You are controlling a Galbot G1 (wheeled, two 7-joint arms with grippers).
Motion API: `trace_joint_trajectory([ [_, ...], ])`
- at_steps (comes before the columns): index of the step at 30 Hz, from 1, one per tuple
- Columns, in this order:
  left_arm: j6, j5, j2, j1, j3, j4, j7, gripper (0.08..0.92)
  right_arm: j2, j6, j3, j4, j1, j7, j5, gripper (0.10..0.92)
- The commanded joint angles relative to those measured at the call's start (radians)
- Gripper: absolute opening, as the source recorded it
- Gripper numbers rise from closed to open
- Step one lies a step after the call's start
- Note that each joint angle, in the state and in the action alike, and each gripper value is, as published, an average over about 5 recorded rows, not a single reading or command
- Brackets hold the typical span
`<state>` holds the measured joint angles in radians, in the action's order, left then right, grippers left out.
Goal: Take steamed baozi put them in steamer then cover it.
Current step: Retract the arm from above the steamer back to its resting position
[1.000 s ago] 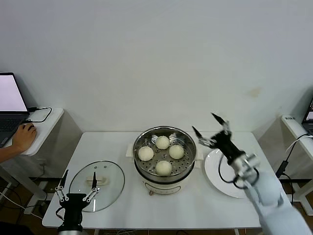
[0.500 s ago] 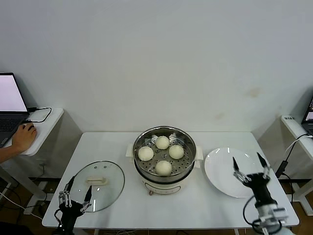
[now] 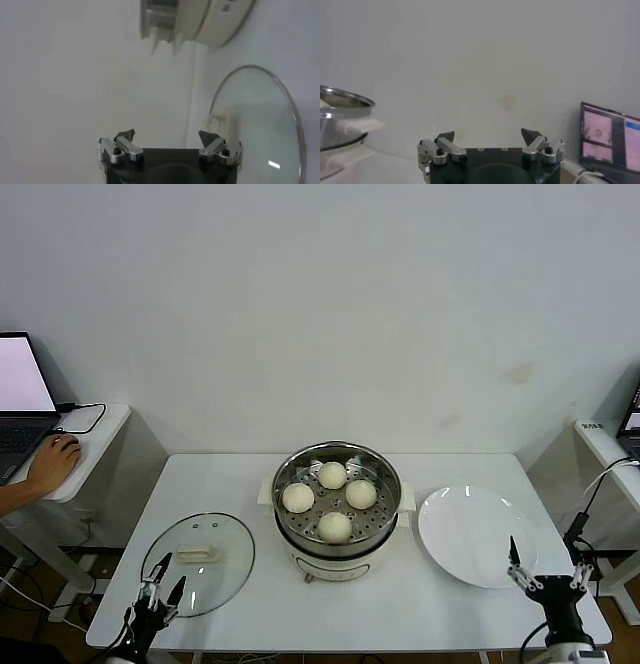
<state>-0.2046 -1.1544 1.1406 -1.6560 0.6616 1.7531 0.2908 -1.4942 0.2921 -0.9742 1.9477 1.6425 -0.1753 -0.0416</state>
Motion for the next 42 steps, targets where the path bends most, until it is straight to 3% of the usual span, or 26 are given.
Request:
trace_joint_trajectory([
  [1, 0.003, -0.093, -0.044, 0.165, -0.07, -0.17, 0.002, 0.823, -0.034, 0.015, -0.036, -0.011, 0.034, 0.004, 0.023, 0.822],
  [12, 0.009, -0.077, -0.072, 0.295, -0.122, -0.268, -0.013, 0.823, -0.035, 0.009, -0.054, -0.034, 0.033, 0.0, 0.022, 0.823],
  [38, 0.01, -0.066, -0.055, 0.42, -0.163, -0.346, -0.057, 0.82, -0.022, 0.014, -0.057, -0.069, 0.025, 0.0, 0.028, 0.823],
  [42, 0.007, -0.062, -0.049, 0.423, -0.167, -0.366, -0.059, 0.749, -0.022, 0.013, -0.056, -0.071, 0.024, 0.0, 0.03, 0.823],
])
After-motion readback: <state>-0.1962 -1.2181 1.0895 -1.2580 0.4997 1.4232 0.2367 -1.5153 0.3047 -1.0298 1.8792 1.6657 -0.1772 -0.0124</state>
